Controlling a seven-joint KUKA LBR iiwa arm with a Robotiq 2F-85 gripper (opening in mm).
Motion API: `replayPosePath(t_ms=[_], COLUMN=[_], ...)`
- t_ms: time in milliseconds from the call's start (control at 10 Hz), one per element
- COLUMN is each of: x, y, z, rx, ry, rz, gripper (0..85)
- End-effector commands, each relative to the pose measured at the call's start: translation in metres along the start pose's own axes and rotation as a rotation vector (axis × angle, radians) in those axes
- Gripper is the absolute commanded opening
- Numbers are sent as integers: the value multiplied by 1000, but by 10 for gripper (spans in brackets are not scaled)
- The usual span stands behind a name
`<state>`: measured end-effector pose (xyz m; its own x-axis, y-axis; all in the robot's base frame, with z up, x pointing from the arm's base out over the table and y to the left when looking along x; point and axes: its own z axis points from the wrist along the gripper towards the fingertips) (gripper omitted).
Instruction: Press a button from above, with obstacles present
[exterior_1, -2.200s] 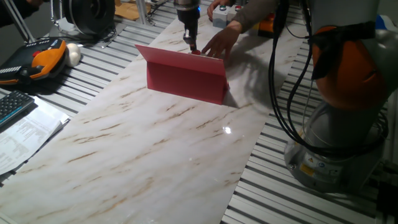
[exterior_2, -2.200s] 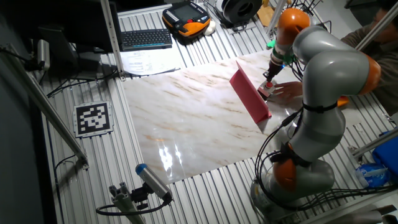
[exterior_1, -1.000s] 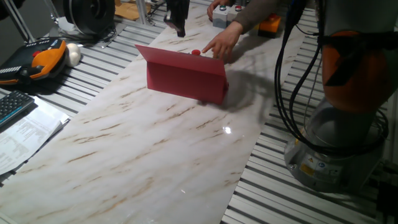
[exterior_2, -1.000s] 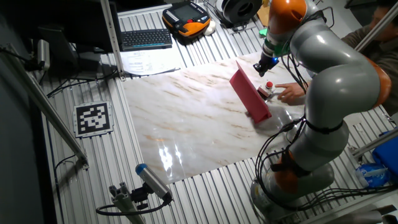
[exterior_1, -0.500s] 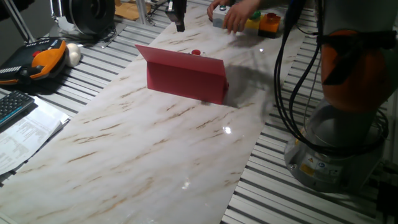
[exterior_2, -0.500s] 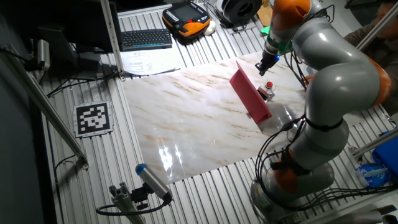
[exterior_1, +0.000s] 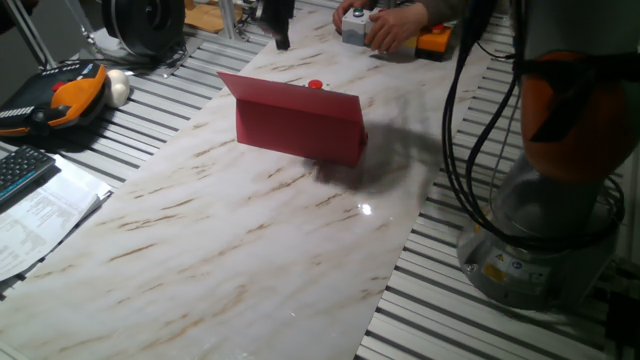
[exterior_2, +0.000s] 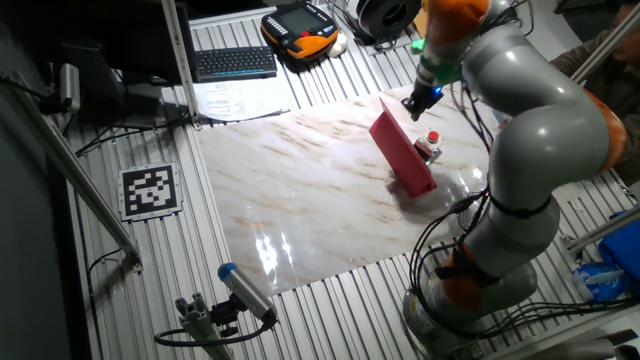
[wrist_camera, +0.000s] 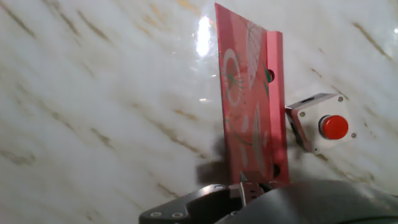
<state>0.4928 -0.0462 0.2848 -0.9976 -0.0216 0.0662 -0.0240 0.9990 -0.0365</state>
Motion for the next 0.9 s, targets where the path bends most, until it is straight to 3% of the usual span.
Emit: replayPosePath(t_ms=[0,200,400,600,800], x=[0,-1,0,-3,-6], y=[49,66,70,73,72], z=[5,19,22,27,29], rx=[8,21,13,30,18], ry=[-8,-27,-33,-43,-45], rz=[99,135,142,149,136], gripper=[0,0,0,0,0])
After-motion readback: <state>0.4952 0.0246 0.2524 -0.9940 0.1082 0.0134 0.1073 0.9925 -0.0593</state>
